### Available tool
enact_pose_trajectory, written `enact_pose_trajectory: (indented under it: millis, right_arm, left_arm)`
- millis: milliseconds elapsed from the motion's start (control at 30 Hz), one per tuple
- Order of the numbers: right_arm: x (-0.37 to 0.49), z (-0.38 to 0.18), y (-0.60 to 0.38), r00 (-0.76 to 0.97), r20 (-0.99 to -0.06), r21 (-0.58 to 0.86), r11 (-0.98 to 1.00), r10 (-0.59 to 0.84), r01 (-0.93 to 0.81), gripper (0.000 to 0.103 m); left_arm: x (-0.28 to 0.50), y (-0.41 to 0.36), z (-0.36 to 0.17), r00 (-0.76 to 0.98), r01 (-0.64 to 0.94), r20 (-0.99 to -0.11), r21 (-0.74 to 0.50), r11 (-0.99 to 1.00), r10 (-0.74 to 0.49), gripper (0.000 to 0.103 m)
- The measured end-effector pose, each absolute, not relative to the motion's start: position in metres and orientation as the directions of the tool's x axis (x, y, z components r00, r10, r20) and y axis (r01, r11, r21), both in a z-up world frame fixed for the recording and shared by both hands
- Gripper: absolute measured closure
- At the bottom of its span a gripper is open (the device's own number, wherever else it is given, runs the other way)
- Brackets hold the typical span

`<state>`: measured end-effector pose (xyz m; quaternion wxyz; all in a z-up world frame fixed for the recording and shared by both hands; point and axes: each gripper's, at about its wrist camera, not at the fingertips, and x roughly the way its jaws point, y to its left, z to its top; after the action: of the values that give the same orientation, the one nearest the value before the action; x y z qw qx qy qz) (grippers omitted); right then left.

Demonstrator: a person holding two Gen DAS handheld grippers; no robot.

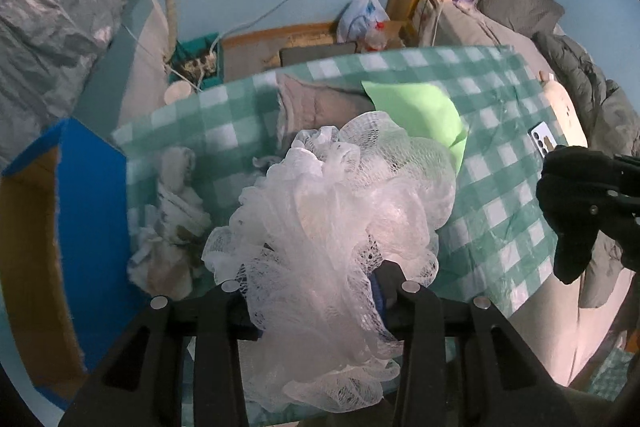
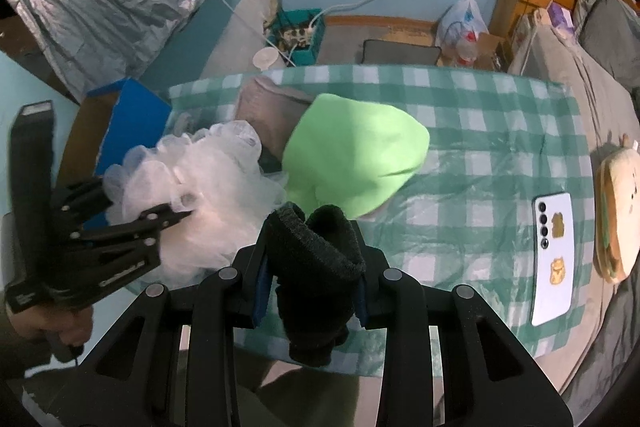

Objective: Organize soft objects
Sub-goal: 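Lift the white bath puff higher with the left tool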

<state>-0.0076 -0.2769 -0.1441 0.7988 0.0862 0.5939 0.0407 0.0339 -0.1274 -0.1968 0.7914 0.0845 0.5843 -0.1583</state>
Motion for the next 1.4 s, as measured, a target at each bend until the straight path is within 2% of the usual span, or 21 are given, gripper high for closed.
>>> enact_pose_trajectory:
  millis: [67,167,267,433,633,733,1067,1233,1400]
  right_arm:
    - [-0.009,-0.149,-0.282,0.281,-0.946,0.185,0.981,0.164,0.053,0.071]
    - [-0.010,-0.151,-0.288,0.278,-0.948,0.184,0.980,0.158,0.070,0.071]
    - [-0.011,-0.151,-0.292,0.280,-0.947,0.185,0.979,0.157,0.079,0.071]
    - [-0.010,-0.149,-0.299,0.288,-0.945,0.187,0.978,0.154,0.089,0.071]
    - [-0.009,-0.149,-0.304,0.290,-0.944,0.189,0.978,0.154,0.094,0.071]
    - [-0.009,-0.149,-0.305,0.290,-0.945,0.188,0.977,0.154,0.096,0.071]
    - [-0.010,-0.148,-0.311,0.291,-0.946,0.182,0.978,0.146,0.104,0.071]
    - [-0.012,-0.148,-0.312,0.293,-0.945,0.183,0.977,0.145,0.107,0.071]
    - [-0.013,-0.146,-0.311,0.297,-0.943,0.185,0.977,0.148,0.102,0.071]
  left_arm:
    - [0.034,-0.131,-0.200,0.264,0.359,-0.952,-0.052,0.932,-0.154,0.064]
    - [0.033,-0.136,-0.206,0.256,0.371,-0.955,-0.044,0.928,-0.148,0.057]
    - [0.034,-0.139,-0.212,0.246,0.377,-0.959,-0.038,0.926,-0.139,0.048]
    - [0.035,-0.145,-0.221,0.223,0.392,-0.965,-0.040,0.919,-0.138,0.020]
    - [0.034,-0.160,-0.241,0.203,0.423,-0.977,0.028,0.905,-0.065,0.005]
    - [0.033,-0.167,-0.249,0.212,0.442,-0.976,0.061,0.895,-0.038,0.001]
    - [0.037,-0.176,-0.270,0.237,0.452,-0.971,0.130,0.882,0.021,0.003]
    - [0.031,-0.175,-0.266,0.264,0.462,-0.964,0.151,0.874,0.028,0.030]
    - [0.027,-0.171,-0.249,0.290,0.467,-0.957,0.135,0.874,-0.007,0.042]
